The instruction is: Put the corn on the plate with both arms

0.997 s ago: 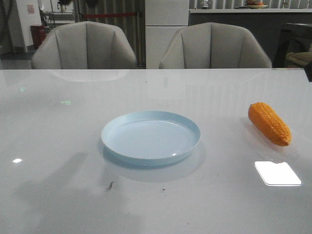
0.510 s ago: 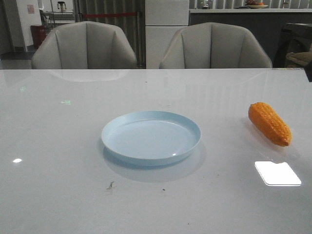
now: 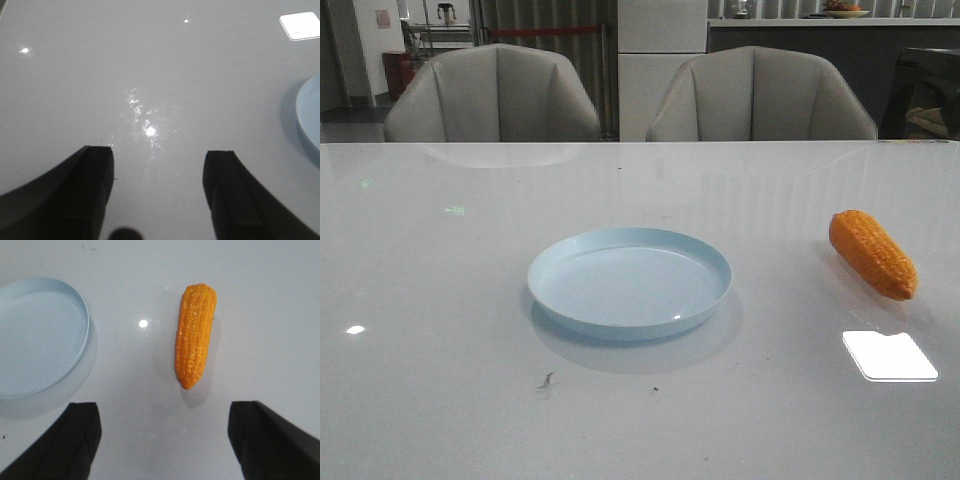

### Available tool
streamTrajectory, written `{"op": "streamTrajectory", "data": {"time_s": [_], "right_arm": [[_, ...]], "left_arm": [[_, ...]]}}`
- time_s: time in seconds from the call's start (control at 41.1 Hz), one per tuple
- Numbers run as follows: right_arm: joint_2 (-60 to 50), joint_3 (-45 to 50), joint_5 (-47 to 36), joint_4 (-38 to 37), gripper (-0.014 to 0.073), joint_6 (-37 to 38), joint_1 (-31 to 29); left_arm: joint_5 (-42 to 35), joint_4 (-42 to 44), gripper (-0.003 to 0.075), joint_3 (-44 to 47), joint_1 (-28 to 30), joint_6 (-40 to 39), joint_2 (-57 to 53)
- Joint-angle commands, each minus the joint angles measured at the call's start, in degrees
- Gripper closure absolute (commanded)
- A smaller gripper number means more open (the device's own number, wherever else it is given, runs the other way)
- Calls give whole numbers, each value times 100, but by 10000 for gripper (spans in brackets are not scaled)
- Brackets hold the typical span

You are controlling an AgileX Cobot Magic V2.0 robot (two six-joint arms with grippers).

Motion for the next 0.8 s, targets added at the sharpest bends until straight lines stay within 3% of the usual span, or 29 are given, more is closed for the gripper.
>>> {"op": "streamTrajectory", "data": {"time_s": [0.0, 0.437, 0.778], "right_arm": [[319, -666, -84, -17, -30, -37, -125], [3030, -3553, 1282, -67, -30, 74, -281], [4494, -4936, 2230, -1104, -30, 1004, -281]], "left_arm": [[-536, -58, 267, -22, 2, -66, -315], [-510, -58, 267, -22, 2, -66, -428], [-477, -58, 267, -22, 2, -66, -428]]}}
